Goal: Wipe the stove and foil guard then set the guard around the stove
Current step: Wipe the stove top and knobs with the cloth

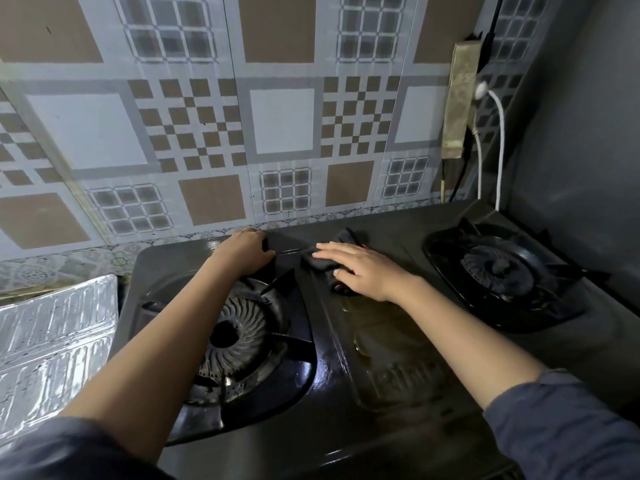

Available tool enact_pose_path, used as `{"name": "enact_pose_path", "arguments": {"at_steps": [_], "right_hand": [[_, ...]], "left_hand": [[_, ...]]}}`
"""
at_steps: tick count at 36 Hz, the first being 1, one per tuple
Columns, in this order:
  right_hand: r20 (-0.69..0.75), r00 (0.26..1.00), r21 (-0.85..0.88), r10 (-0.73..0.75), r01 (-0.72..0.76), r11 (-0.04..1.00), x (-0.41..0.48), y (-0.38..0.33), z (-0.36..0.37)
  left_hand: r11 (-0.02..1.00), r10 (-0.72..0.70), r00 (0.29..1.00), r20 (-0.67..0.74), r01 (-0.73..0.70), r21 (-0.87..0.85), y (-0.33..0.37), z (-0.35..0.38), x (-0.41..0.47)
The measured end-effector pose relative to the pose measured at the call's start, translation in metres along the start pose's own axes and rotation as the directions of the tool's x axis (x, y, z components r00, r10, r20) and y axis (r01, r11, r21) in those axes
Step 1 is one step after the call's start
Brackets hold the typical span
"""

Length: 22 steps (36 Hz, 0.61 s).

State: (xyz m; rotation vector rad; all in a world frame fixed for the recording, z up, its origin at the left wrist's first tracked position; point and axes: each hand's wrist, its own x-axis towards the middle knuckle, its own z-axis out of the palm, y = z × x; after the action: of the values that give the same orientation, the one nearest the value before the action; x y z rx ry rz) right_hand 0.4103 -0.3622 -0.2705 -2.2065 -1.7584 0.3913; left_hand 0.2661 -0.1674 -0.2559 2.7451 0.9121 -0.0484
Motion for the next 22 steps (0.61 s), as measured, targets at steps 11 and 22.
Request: {"name": "enact_pose_path", "arguments": {"at_steps": [11,22], "right_hand": [[-0.098,0.953,-0.013,0.287,-0.289,0.957,-0.006,0.042,-0.019],[-0.117,0.896,0.089,0.428,-0.42,0.903,-0.018,0.055,-0.022]], "left_hand": [[0.999,0.009,0.999,0.045,-0.007,-0.04,0.047,-0.002,0.012],[0.998,0.04,0.997,0.06,-0.038,-0.041,0.093,0.009,0.016]]}}
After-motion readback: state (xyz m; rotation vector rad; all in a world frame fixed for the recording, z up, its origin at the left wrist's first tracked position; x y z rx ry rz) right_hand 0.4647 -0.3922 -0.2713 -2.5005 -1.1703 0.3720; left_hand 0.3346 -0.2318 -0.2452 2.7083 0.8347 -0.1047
